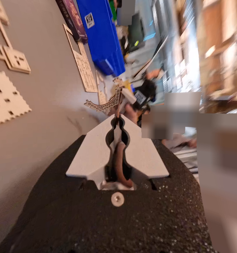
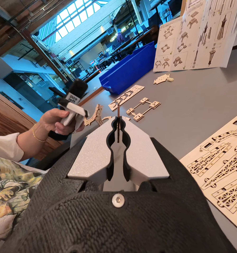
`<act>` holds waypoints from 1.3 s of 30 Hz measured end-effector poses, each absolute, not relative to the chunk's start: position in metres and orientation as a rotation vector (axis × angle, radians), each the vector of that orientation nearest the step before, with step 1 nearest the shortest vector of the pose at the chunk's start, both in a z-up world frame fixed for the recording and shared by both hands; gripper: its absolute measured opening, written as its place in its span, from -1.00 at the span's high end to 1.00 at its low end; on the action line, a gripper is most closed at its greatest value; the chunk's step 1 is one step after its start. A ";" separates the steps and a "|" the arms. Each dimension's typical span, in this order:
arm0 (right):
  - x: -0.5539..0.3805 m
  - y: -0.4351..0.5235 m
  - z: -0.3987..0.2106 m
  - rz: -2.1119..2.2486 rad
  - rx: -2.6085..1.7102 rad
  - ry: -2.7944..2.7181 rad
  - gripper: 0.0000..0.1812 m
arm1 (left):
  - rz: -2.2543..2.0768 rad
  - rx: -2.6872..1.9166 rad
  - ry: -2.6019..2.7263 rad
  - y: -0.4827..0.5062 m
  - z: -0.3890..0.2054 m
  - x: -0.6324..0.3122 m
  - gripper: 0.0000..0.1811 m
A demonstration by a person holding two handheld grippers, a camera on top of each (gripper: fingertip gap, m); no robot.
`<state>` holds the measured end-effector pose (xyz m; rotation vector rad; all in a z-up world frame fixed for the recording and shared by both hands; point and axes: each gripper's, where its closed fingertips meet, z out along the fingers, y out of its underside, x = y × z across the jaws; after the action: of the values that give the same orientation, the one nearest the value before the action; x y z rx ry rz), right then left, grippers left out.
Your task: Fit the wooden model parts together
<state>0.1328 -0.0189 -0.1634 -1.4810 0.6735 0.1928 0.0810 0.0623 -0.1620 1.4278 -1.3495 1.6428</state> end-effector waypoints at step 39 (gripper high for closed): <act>0.123 0.017 -0.194 -0.091 -1.780 0.528 0.99 | 1.112 0.138 -3.526 0.116 -0.207 0.097 0.65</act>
<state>0.1225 0.0166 -0.1944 -1.7800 0.5282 -0.0913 0.0971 0.1158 -0.2073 0.1376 -3.5257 1.1121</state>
